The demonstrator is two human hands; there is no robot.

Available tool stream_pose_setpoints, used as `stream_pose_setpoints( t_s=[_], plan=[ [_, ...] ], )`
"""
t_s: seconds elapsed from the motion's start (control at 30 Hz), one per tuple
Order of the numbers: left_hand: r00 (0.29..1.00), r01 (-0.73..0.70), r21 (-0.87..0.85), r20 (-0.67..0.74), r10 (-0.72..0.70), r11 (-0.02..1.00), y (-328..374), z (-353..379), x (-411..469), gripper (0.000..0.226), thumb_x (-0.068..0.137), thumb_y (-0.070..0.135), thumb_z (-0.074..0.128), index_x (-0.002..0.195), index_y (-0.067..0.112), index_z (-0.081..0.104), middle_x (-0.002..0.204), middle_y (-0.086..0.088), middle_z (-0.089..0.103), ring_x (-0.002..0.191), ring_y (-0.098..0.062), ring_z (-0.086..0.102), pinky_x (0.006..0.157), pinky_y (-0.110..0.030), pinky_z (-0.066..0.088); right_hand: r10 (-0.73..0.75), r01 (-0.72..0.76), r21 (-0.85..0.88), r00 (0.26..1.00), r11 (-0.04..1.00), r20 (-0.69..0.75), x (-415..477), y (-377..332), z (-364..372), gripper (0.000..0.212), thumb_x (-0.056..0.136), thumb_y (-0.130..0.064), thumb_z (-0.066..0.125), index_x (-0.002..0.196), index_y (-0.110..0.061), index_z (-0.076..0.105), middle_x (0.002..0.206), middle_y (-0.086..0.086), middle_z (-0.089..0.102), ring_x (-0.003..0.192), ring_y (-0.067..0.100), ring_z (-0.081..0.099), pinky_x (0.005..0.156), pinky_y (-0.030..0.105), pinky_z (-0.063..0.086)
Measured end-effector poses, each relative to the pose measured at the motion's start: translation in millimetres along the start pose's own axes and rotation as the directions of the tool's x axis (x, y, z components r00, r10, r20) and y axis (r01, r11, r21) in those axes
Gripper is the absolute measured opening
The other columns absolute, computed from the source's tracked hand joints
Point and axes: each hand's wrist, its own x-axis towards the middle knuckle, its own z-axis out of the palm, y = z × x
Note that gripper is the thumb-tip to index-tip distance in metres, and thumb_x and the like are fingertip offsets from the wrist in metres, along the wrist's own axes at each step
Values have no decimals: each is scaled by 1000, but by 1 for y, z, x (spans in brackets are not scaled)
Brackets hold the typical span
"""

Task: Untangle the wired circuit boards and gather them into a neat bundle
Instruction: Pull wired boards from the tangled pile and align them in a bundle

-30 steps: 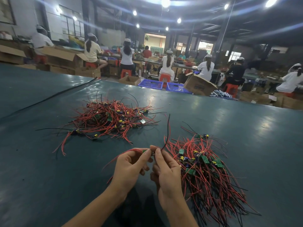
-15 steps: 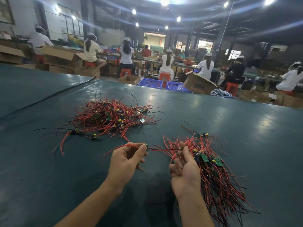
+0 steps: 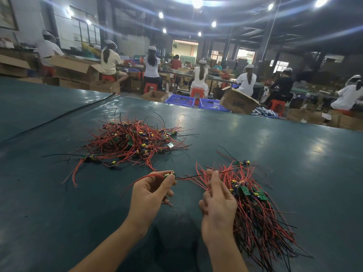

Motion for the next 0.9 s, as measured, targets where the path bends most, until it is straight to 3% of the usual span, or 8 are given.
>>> stream_pose_setpoints(
  t_s=[0.1, 0.2, 0.23, 0.27, 0.33, 0.4, 0.57, 0.9],
  plan=[
    [999, -12, 41, 32, 11, 999, -1, 3, -2, 26, 72, 29, 70, 90, 11, 71, 77, -10, 73, 54, -12, 61, 46, -21, 49, -20, 28, -192, 999, 981, 46, -12, 17, 10, 22, 85, -29, 71, 68, -16, 77, 48, -7, 49, 47, 6, 42, 49, 25, 40],
    [996, -33, 108, 80, 24, 994, -3, 4, -5, 23, 72, 29, 70, 89, 13, 72, 75, -10, 73, 55, -14, 61, 49, -23, 50, 17, -1, -191, 996, 982, 85, -20, 27, 18, 22, 89, -23, 69, 72, -12, 79, 73, 7, 74, 74, 26, 70, 76, 41, 56],
    [995, -33, 122, 93, 22, 992, -3, 4, -5, 22, 73, 29, 69, 88, 14, 72, 75, -9, 73, 55, -14, 62, 50, -23, 50, 44, -31, -188, 997, 982, 69, -19, 28, 17, 22, 89, -23, 68, 73, -13, 79, 74, 7, 74, 74, 24, 71, 75, 39, 57],
    [995, -32, 129, 99, 20, 991, -3, 4, -5, 20, 74, 27, 68, 88, 13, 72, 74, -8, 73, 55, -14, 61, 50, -23, 50, 69, -61, -188, 997, 980, 39, -17, 26, 16, 23, 90, -25, 67, 72, -17, 80, 67, 1, 71, 63, 16, 67, 64, 32, 55],
    [996, -27, 114, 85, 17, 993, -3, 3, -2, 12, 79, 20, 68, 87, 11, 70, 72, -5, 72, 53, -13, 59, 48, -22, 49, 117, -124, -161, 992, 979, -52, -10, 17, 13, 25, 90, -28, 67, 70, -20, 80, 55, -11, 53, 42, 4, 43, 42, 20, 37],
    [998, -14, 92, 67, 8, 996, -2, 2, 0, 5, 83, 13, 67, 87, 10, 70, 70, -4, 71, 53, -11, 58, 47, -20, 48, 152, -157, -44, 984, 987, -94, 0, 7, 5, 25, 93, -26, 64, 75, -14, 77, 56, -10, 44, 37, 2, 26, 33, 16, 23],
    [997, -25, 87, 71, 19, 996, 4, 4, 1, 23, 75, 28, 67, 90, 11, 70, 72, -3, 71, 55, -9, 59, 48, -20, 50, 156, -157, 160, 988, 975, 21, 11, -7, -8, 22, 96, -23, 57, 88, -10, 72, 59, -9, 46, 36, 2, 22, 33, 16, 17],
    [987, -149, 39, -49, 151, 988, 5, 2, 2, 22, 80, 31, 61, 90, 13, 69, 71, -3, 69, 50, -11, 56, 46, -22, 48, 161, -176, 81, 972, 981, 171, 0, -5, -5, 44, 100, -30, 49, 70, -17, 78, 56, -9, 42, 42, 4, 28, 36, 16, 22]
  ],
)
